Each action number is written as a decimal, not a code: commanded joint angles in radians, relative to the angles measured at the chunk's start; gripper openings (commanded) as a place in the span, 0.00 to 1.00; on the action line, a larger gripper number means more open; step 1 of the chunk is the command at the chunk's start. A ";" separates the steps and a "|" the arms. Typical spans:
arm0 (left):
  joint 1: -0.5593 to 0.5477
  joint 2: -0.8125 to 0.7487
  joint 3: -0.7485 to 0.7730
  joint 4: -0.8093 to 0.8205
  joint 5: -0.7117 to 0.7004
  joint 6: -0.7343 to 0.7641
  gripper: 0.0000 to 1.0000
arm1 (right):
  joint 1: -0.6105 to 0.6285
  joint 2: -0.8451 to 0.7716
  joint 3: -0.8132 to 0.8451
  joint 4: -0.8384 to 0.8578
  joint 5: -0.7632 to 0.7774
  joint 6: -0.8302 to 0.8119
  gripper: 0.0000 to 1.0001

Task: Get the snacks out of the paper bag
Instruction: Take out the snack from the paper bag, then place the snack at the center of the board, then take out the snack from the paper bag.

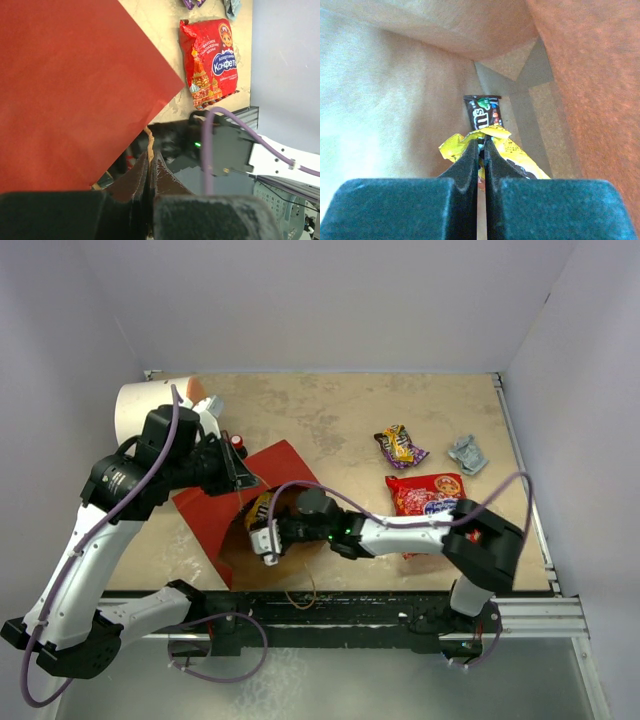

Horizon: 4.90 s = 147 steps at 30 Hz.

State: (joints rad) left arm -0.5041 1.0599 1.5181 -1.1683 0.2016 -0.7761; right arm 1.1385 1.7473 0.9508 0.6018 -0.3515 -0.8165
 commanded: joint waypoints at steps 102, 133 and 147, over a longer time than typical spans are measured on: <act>0.012 -0.141 -0.109 -0.003 -0.072 0.114 0.00 | -0.675 -0.456 0.253 -1.072 0.293 1.377 0.71; 0.012 -0.092 0.001 -0.039 -0.085 0.079 0.00 | 0.296 -0.084 -0.031 0.243 0.491 0.128 1.00; 0.012 -0.099 0.015 -0.090 -0.090 0.069 0.00 | 0.071 0.278 0.099 0.389 0.332 -0.051 0.82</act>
State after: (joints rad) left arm -0.4976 0.9726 1.4952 -1.2575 0.1215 -0.6964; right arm 1.2407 1.9820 0.9661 0.8928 0.0345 -0.7750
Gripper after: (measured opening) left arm 0.010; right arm 0.829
